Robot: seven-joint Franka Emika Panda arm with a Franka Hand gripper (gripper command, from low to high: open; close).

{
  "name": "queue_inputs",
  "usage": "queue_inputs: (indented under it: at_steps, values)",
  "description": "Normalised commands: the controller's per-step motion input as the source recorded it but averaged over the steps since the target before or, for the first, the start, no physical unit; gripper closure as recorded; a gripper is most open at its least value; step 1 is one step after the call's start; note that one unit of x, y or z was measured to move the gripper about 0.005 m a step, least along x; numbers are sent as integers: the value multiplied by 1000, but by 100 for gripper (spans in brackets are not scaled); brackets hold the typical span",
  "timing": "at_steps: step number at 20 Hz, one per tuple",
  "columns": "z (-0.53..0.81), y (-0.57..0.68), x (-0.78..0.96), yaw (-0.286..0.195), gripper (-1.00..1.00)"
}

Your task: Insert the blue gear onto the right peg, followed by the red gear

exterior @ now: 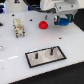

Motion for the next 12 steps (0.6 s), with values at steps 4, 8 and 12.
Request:
queue_inputs:
  at_steps: [4,8,12]
  values:
    - [541,-336,659,0,100]
    - [473,-271,704,0,100]
    - [449,-293,755,0,100]
